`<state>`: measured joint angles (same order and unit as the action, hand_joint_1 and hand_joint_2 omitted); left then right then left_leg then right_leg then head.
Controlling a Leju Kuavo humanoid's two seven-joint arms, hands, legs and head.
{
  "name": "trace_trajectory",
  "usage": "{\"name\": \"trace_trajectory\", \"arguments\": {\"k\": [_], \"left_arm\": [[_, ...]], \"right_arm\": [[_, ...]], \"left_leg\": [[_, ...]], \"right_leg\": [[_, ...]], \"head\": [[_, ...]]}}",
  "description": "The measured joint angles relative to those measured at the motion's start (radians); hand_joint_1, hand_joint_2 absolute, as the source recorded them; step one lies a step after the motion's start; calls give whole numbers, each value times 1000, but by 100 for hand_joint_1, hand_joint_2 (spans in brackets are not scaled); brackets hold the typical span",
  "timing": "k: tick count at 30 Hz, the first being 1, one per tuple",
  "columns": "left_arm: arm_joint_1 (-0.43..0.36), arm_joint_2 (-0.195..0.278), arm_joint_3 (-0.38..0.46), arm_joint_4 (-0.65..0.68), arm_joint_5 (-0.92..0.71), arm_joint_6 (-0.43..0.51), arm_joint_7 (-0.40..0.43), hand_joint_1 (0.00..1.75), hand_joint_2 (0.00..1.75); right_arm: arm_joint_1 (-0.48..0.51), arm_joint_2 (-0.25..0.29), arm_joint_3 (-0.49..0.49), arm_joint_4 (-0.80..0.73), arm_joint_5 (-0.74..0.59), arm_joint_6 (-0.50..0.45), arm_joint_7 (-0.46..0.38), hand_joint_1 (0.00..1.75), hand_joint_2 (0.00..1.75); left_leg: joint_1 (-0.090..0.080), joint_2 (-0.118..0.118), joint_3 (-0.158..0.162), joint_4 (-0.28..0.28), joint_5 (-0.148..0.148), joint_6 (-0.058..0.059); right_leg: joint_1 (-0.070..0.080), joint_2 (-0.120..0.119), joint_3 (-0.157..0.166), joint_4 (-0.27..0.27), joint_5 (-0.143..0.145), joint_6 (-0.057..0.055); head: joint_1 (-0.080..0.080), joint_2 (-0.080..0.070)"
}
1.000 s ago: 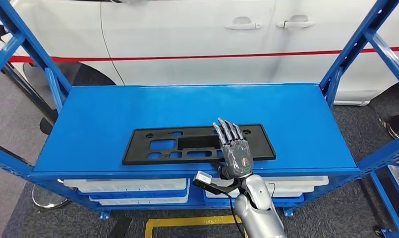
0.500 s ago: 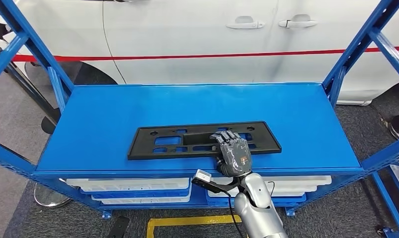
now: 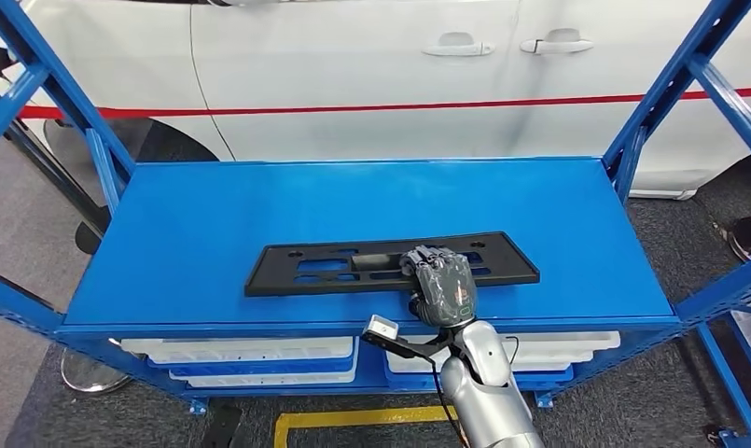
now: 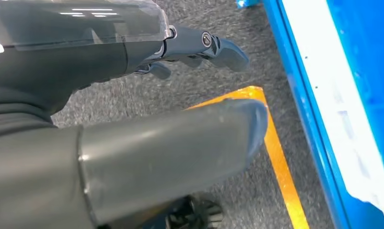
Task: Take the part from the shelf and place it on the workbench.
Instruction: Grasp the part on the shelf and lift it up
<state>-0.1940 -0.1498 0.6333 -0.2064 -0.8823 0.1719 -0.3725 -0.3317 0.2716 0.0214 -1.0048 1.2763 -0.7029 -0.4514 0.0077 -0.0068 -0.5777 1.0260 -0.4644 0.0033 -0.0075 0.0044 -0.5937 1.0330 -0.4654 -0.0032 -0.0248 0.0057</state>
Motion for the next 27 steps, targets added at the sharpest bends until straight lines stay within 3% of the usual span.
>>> {"name": "trace_trajectory", "arguments": {"k": [3,5,7,8,9,11,13,14,18,20,22,23,24,25,27], "left_arm": [[1,-1,11,0,9,42,13,0,0],[-2,-4,19,0,17,73,14,0,0],[-5,-6,27,0,22,93,-1,0,0],[-5,-6,31,0,25,96,-13,0,0],[-6,-7,35,0,28,98,-23,0,0],[-8,-7,40,0,30,99,-34,0,0],[-12,-7,42,0,26,101,-37,0,0],[-14,-7,42,0,24,102,-37,0,0],[-19,-7,43,0,21,105,-38,0,0],[-20,-7,43,0,21,98,-40,0,0],[-19,-7,43,0,21,78,-45,0,0],[-18,-7,43,0,22,62,-49,0,0],[-17,-7,43,0,23,45,-52,0,0],[-17,-7,43,0,24,24,-54,0,0],[-17,-7,43,0,25,-16,-56,0,0]], "right_arm": [[5,-1,-2,-24,-11,0,-10,175,175],[10,-1,-4,-59,-39,0,-32,175,175],[16,-1,0,-109,-77,1,-47,175,175],[17,-2,7,-137,-99,1,-43,175,175],[15,-5,19,-167,-120,1,-30,175,175],[0,-13,63,-223,-147,1,14,175,175],[-23,-23,122,-269,-155,1,55,175,175],[-31,-27,148,-287,-156,1,68,175,175],[-43,-36,200,-331,-156,2,85,175,175],[-51,-38,213,-346,-156,2,81,175,175],[-53,-41,226,-355,-157,2,69,175,175],[-53,-44,233,-357,-157,2,65,175,175],[-55,-45,244,-358,-157,2,65,175,175],[-61,-47,261,-358,-156,2,73,175,175],[-91,-49,316,-360,-153,3,119,175,175]], "left_leg": [[4,2,3,-11,8,20],[6,5,4,-18,14,33],[4,5,0,-16,14,37],[4,5,-1,-14,13,38],[3,4,-2,-12,12,38],[3,4,-2,-5,8,35],[-1,4,-4,2,2,27],[-3,4,-6,4,1,22],[-1,3,-16,16,-9,2],[2,3,-51,93,-57,-8],[4,3,-112,225,-117,-15],[5,3,-137,275,-131,-18],[5,3,-150,296,-127,-19],[5,3,-143,276,-102,-18],[4,3,-87,145,-25,-12]], "right_leg": [[-1,1,-4,14,-12,15],[-4,0,-42,96,-64,20],[-5,0,-104,222,-121,23],[-5,0,-124,261,-128,23],[-6,0,-126,264,-115,23],[-6,0,-80,166,-47,19],[-3,0,-29,54,-3,12],[-2,1,-18,26,2,9],[-2,-1,-15,8,3,-8],[-6,-3,-13,3,6,-18],[-5,-4,-14,3,6,-22],[-4,-4,-14,3,5,-23],[-4,-4,-14,4,4,-23],[-4,-3,-14,6,3,-24],[-4,2,-14,9,1,-22]], "head": [[0,0],[0,0],[0,0],[0,0],[0,0],[0,0],[0,0],[0,0],[0,0],[0,0],[0,0],[0,0],[0,0],[0,0],[0,0]]}}
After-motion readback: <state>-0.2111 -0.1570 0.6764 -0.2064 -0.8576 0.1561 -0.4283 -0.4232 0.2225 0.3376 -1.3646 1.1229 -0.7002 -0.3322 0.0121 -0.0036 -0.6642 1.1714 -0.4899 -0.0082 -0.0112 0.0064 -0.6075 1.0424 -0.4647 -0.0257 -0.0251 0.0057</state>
